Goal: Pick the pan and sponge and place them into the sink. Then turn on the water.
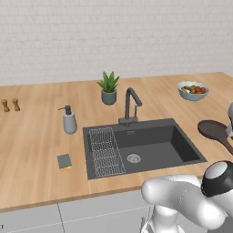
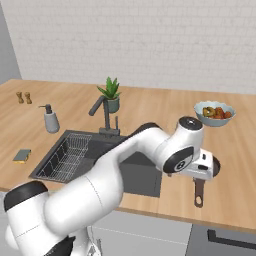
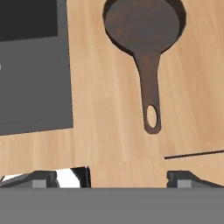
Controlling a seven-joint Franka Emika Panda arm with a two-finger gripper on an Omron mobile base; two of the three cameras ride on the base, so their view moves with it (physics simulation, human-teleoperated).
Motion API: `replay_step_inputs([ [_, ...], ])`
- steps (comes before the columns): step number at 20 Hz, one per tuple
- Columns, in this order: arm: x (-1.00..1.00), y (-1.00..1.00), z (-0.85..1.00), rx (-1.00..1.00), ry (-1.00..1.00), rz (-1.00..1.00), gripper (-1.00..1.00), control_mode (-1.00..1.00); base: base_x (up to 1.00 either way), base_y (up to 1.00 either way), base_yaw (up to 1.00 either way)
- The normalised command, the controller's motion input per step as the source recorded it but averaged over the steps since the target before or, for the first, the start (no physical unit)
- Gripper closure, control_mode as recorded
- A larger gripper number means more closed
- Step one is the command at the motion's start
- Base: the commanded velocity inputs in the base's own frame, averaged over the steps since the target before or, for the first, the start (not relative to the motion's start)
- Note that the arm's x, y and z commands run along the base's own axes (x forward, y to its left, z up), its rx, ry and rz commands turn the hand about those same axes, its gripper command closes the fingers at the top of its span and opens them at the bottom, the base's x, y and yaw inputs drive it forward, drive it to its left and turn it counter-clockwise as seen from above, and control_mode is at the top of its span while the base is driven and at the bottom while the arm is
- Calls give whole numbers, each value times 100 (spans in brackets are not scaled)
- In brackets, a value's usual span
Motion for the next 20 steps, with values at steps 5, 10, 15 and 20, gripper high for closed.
replay_step_inputs([
  [5,20,-29,-17,8,9,-1,-100,-100,0,0,0],
  [10,42,-22,-5,4,17,0,-100,-100,0,0,0],
  [15,38,-4,-9,0,10,1,-100,-100,0,0,0],
  [20,26,-10,-25,1,1,6,-100,-100,0,0,0],
])
